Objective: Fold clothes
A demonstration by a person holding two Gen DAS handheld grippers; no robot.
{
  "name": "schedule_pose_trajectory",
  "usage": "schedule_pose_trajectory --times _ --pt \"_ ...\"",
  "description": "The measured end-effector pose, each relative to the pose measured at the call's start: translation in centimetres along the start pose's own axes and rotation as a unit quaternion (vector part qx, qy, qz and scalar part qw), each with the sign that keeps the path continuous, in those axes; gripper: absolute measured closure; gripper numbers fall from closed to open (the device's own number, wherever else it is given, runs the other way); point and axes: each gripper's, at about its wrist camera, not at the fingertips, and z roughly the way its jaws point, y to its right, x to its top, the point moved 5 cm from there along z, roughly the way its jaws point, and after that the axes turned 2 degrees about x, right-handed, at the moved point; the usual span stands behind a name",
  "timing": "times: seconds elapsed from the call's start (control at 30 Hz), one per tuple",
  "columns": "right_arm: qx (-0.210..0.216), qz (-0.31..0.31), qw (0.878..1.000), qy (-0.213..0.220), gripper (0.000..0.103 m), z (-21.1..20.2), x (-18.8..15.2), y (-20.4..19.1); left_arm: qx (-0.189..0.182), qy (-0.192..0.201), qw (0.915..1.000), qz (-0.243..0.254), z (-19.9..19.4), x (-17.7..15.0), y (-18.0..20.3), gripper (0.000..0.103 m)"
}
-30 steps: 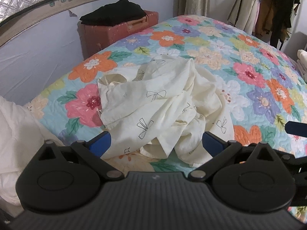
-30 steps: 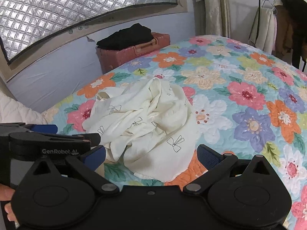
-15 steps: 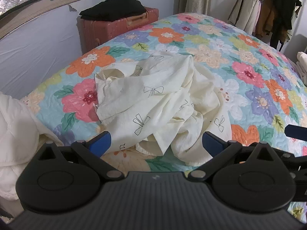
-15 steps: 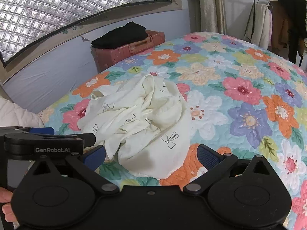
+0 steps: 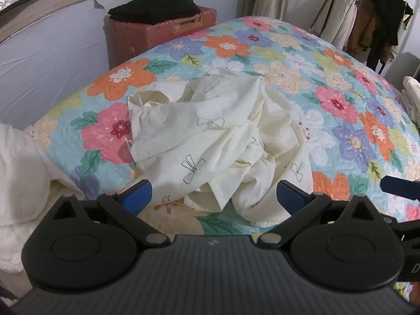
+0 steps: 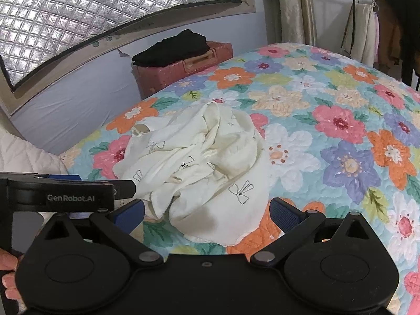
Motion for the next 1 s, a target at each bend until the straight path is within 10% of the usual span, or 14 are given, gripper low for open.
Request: schedule_pose_trajectory --times 0.6,0.77,1.0 --pt "0.124 0.044 0.991 0.012 0.0 1.5 3.7 0.8 -0.008 0.007 0.9992 -0.038 -0.9 3.0 -4.0 0.0" --pt "0.105 0.067 0.989 -0.078 0.0 5.8 5.0 2.4 -0.022 -0.016 0.9979 -0.059 1.2 4.5 -3.5 0.0" --pt "0.134 0.088 0.983 -0.085 0.0 8.2 8.6 4.4 0.031 0.014 0.9994 -0.005 1.8 10.2 -1.7 0.0"
